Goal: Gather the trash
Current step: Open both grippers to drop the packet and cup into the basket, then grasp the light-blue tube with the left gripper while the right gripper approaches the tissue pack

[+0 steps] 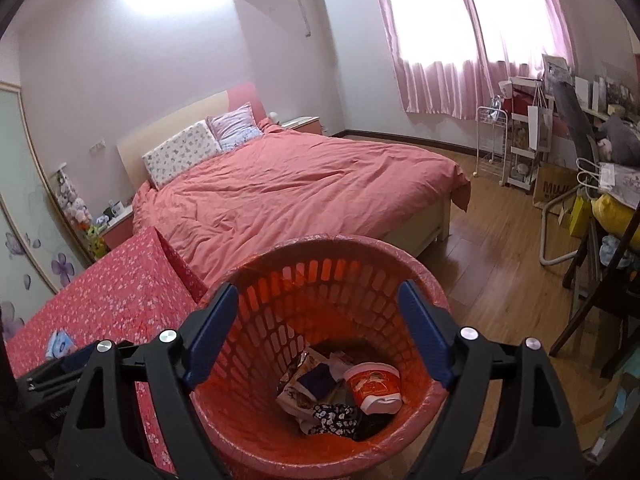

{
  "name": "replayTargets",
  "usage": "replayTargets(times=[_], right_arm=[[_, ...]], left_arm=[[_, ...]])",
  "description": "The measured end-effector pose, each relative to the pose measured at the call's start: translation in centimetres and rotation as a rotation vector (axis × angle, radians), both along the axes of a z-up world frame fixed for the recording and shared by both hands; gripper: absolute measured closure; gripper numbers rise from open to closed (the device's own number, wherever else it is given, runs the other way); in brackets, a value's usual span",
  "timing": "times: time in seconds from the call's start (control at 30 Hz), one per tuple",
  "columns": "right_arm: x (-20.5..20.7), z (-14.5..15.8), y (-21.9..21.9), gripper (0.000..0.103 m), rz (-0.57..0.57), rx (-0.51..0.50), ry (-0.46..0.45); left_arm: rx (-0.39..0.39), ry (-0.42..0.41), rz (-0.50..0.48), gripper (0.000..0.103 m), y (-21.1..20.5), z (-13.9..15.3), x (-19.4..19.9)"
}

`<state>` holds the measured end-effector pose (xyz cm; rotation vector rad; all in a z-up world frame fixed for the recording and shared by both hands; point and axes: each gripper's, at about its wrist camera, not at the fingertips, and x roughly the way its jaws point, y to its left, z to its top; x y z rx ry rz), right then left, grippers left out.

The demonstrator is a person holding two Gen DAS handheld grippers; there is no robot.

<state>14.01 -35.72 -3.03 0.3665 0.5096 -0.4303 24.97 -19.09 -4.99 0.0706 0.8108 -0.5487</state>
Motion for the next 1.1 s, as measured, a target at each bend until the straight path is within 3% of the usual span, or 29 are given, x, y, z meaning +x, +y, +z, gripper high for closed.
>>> replayTargets(times=[0.33,0.7,0.87,1.1], right_arm=[[1.5,0.6,4.1,0.022,0.094,-0.059,0.030],[4.1,0.3,11.2,0.023,0.260,-0.116,0.066],[5.1,0.0,13.5,0.024,0.316,-0.132,0.084],[6.2,-0.3,16.2,0.024,0.364,-0.154,0.104]], left_arm=[[0.037,-0.024,0.165,0.029,8.2,0.8,1.7],[0.084,-0.047,0.436,0.029,20.3,0.9,5.6],[0.071,0.011,0.547,0.030,24.6,-0.1,8.7],[0.036,0.109,0.592,0.044,26.8,-1.9,12.4]])
